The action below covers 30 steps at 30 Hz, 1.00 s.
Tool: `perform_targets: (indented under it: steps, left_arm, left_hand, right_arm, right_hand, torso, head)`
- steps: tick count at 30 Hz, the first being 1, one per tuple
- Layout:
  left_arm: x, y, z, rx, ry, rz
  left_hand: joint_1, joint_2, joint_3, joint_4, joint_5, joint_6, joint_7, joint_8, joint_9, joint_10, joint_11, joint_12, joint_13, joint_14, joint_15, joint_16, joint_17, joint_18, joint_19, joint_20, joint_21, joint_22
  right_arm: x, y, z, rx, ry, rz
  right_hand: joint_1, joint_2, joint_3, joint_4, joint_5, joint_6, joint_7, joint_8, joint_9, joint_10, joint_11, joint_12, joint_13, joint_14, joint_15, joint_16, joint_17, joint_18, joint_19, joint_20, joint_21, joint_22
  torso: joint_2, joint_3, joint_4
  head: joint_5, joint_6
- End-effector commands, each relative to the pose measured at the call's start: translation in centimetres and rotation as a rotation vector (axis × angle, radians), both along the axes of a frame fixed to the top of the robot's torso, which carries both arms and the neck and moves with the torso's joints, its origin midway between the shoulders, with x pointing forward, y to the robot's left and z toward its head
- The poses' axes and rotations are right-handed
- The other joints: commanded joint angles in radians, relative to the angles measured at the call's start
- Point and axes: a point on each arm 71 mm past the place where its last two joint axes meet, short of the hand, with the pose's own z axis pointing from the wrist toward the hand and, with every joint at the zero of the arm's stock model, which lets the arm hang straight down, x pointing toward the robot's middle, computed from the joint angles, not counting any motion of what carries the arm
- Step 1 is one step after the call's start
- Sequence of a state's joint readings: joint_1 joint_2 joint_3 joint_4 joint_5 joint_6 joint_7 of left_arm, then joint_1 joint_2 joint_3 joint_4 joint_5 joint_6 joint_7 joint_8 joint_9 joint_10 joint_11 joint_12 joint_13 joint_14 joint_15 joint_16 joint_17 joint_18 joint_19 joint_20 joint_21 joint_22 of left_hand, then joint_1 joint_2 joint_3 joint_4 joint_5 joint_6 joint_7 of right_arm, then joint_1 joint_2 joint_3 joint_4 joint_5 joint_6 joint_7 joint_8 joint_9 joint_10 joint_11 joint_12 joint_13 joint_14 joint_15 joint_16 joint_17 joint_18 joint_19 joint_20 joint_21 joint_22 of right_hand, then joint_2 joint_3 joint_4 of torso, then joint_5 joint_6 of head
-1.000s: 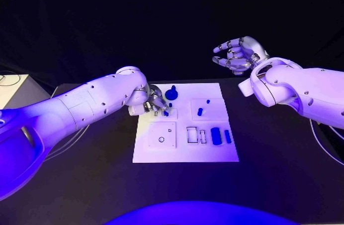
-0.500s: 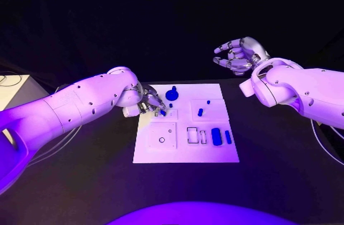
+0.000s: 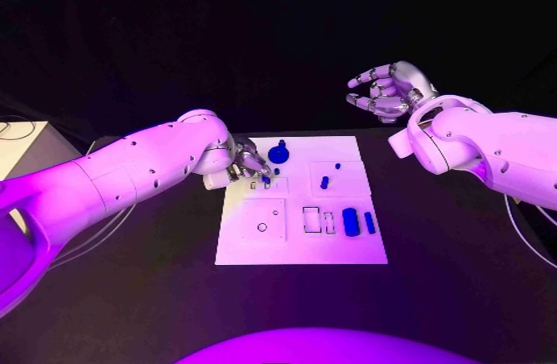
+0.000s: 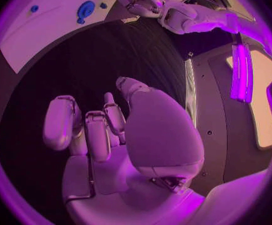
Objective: Assemble the parts on the task board
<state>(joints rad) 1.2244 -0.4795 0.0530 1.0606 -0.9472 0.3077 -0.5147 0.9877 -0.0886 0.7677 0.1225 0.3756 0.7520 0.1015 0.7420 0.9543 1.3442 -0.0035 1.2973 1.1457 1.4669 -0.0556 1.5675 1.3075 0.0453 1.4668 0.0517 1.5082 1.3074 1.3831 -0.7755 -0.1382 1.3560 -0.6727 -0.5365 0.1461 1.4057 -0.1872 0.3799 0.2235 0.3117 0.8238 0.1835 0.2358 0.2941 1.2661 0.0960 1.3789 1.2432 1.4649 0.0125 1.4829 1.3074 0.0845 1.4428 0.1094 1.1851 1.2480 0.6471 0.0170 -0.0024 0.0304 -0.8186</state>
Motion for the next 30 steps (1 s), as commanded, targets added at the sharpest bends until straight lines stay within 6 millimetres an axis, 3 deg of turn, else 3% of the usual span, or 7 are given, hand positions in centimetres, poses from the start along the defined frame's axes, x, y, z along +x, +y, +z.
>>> perform_targets:
  steps: [1,12,30]
  left_arm:
    - [0.4,-0.4,0.4,0.053,-0.095,-0.017]
    - [0.2,-1.8,0.3,0.109,-0.12,-0.068]
    - [-0.1,-2.0,-0.1,0.139,-0.09,-0.101]
  left_hand:
    - [-0.006,0.003,0.156,-0.164,0.007,0.031,-0.028,0.003,-0.001,0.007,-0.001,0.003,0.001,0.104,-0.007,0.003,0.263,-0.017,0.043,-0.008,0.006,0.136]
    - [-0.005,0.004,0.158,-0.165,0.009,0.032,-0.029,0.004,0.0,0.006,-0.001,0.002,0.0,0.104,-0.008,0.003,0.263,-0.017,0.043,-0.008,0.006,0.135]
    - [-0.004,0.004,0.16,-0.167,0.011,0.032,-0.029,0.004,0.001,0.005,-0.002,0.0,-0.003,0.104,-0.009,0.003,0.263,-0.017,0.043,-0.008,0.006,0.135]
  right_arm:
    - [0.0,0.2,0.0,-0.01,-0.001,0.018]
    - [-0.1,0.2,0.0,-0.01,-0.001,0.02]
    - [-0.1,0.3,0.0,-0.018,-0.004,0.023]
  right_hand:
    - [-0.002,-0.008,0.004,-0.001,0.003,-0.01,0.001,0.005,-0.002,-0.007,0.0,-0.005,-0.001,0.066,-0.001,-0.005,0.105,0.005,-0.008,-0.001,-0.005,-0.001]
    - [-0.002,-0.008,0.004,-0.001,0.003,-0.01,0.001,0.005,-0.002,-0.007,0.0,-0.005,-0.001,0.066,-0.001,-0.005,0.105,0.005,-0.008,-0.001,-0.005,-0.001]
    - [-0.002,-0.008,0.004,-0.001,0.003,-0.01,0.001,0.005,-0.002,-0.007,0.0,-0.005,-0.001,0.066,-0.001,-0.005,0.105,0.005,-0.008,-0.001,-0.005,-0.001]
  torso:
    - [0.001,0.0,-0.0005]
    - [0.0,0.0004,-0.0002]
    - [0.0,0.0002,0.0003]
  head:
    - [0.002,-0.001]
    - [0.003,-0.007]
    - [0.006,-0.013]
